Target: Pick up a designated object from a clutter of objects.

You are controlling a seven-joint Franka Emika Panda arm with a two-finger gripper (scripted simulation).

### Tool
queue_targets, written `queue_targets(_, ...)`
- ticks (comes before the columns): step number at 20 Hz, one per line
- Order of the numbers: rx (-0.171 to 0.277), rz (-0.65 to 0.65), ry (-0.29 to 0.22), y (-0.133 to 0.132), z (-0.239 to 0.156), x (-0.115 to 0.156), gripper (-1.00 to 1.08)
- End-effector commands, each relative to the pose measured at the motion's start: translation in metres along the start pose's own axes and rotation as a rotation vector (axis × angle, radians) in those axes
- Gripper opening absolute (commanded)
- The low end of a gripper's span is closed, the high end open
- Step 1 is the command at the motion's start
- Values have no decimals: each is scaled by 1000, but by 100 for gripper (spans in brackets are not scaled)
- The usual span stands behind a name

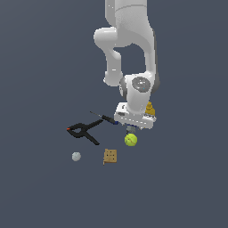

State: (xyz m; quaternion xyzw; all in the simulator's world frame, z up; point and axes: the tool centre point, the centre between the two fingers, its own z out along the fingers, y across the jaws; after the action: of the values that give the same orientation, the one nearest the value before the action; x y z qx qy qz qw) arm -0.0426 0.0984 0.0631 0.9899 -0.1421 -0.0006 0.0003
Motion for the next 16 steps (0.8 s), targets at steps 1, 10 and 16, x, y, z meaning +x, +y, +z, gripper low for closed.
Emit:
queue_targets(1,0,0,0,0,2,0,100)
queue_targets(10,0,1,1,0,38,-1,100)
queue_targets(16,1,2,1,0,50,-1,100)
